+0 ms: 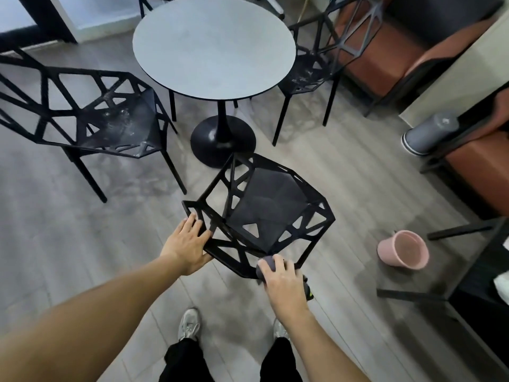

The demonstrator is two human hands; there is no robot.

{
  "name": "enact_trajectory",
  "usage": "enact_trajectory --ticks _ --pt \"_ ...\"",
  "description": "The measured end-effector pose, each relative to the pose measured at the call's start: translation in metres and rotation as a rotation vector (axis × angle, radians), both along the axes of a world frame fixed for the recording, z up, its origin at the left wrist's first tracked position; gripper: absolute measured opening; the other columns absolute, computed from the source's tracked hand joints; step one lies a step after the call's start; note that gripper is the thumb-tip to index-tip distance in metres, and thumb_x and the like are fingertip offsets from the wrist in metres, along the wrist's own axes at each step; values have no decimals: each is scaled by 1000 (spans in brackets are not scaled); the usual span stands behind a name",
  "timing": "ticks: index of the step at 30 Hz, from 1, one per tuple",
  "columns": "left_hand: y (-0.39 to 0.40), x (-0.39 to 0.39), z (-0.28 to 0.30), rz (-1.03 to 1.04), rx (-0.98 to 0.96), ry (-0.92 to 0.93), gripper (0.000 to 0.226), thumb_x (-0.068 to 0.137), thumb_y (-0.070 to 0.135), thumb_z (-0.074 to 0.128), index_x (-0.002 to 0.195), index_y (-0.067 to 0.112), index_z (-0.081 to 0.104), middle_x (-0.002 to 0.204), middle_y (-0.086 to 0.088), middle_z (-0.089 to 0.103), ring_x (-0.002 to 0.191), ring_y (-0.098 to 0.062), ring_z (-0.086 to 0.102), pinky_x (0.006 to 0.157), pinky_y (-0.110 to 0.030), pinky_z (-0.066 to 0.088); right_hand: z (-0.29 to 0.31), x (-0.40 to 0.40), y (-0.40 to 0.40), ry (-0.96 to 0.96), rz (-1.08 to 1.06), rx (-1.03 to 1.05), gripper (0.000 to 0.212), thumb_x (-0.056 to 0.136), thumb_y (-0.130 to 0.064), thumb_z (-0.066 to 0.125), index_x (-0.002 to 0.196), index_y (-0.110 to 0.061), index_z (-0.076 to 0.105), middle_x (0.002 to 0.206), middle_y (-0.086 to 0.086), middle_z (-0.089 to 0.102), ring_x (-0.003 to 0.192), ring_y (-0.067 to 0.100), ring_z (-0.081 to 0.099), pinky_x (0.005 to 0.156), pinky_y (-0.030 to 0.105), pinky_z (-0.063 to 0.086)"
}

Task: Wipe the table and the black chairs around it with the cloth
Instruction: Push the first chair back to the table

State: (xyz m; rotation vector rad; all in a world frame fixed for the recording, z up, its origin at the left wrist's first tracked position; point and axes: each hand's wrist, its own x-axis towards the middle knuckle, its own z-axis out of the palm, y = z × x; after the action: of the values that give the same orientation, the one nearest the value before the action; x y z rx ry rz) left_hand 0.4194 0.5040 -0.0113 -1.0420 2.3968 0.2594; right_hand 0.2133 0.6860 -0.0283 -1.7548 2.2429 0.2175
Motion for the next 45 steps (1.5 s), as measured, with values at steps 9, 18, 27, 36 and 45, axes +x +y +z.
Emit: enact_trajectory --ticks 9,18,27,36,45 --pt "97 -90 -1 282 -66 117 92 80 72 5 144 21 48 154 -12 39 152 -38 14 125 -47 13 -8 -143 37 -59 307 -39 79 46 -23 94 114 -35 55 115 6 61 87 28 60 64 41 53" --pt "224 -238 2 500 31 159 83 85 85 20 144 32 44 145 -5 45 143 -30 29 125 -45 7 6 -335 54 82 479 -15 65 53 -15 92 110 -29 63 115 12 62 87 34 60 70 47 51" --pt "237 -300 -16 523 26 122 60 98 71 30 141 36 53 141 -13 58 139 -35 45 118 -43 4 -1 -409 37 136 526 -49 61 60 -15 90 113 -28 62 121 13 60 91 36 56 73 46 46" --pt "189 -354 -22 637 -122 189 74 94 77 11 142 33 46 137 -6 52 139 -31 35 122 -47 18 -2 -457 -43 226 645 -168 54 70 -12 80 117 -27 60 122 13 56 92 37 53 72 47 45" --pt "160 -369 -28 697 -157 249 86 88 79 0 141 32 48 130 -2 51 134 -28 36 122 -46 17 -8 -466 -79 248 614 -248 63 58 -3 83 116 -21 64 122 18 56 92 38 54 72 49 46"
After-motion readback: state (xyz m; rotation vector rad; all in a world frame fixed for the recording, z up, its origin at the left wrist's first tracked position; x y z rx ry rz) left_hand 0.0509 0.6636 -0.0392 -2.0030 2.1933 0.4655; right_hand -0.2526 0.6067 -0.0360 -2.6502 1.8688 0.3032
